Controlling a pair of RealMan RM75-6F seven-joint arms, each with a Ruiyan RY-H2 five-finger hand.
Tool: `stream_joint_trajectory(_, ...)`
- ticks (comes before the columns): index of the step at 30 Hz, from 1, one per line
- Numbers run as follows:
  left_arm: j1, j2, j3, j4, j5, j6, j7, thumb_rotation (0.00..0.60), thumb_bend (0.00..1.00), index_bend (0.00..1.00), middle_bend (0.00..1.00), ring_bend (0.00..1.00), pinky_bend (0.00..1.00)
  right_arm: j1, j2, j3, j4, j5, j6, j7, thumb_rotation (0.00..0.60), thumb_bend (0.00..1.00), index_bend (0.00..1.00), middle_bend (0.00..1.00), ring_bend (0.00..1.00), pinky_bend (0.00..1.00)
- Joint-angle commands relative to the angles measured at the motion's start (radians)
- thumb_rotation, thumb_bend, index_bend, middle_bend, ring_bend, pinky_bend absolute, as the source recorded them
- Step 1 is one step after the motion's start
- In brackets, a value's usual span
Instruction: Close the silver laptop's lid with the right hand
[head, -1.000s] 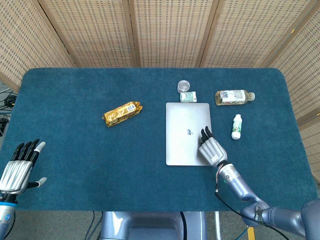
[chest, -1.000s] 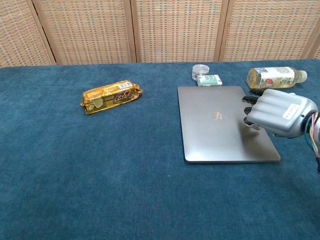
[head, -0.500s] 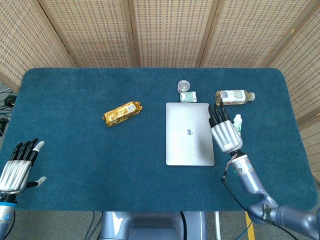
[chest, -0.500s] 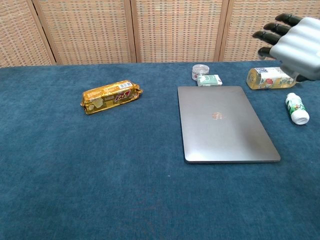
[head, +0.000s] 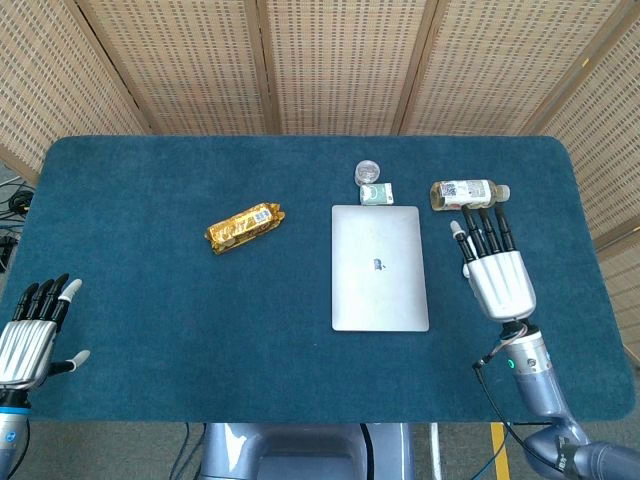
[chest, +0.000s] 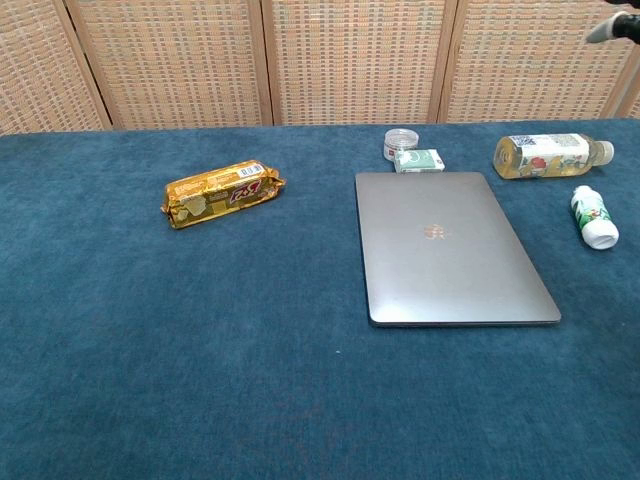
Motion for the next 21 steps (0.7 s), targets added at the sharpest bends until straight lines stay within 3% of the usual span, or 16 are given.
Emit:
stream_joint_trajectory(1, 0.001, -0.002, -0.001, 0.001, -0.002, 0.000, -0.001, 0.600, 0.05, 0.00, 0.00, 0.00, 0.00, -0.085, 0.037, -0.028, -0.044, -0.001, 0.030, 0.172, 0.600, 0.00, 0.12, 0.00, 0.00, 0.00)
stream_joint_trajectory(13, 0.002, -0.007, 0.001, 0.004, -0.005, -0.004, 0.010, 0.600, 0.05, 0.00, 0.00, 0.00, 0.00, -0.184, 0.149, -0.110, -0.105, 0.009, -0.070, 0.410, 0.600, 0.00, 0.12, 0.00, 0.00, 0.00)
stream_joint_trajectory(21, 0.003, -0.013, 0.000, 0.011, -0.003, -0.002, 0.017, 0.600, 0.05, 0.00, 0.00, 0.00, 0.00, -0.252, 0.167, -0.140, -0.087, -0.029, -0.048, 0.510, 0.600, 0.00, 0.12, 0.00, 0.00, 0.00)
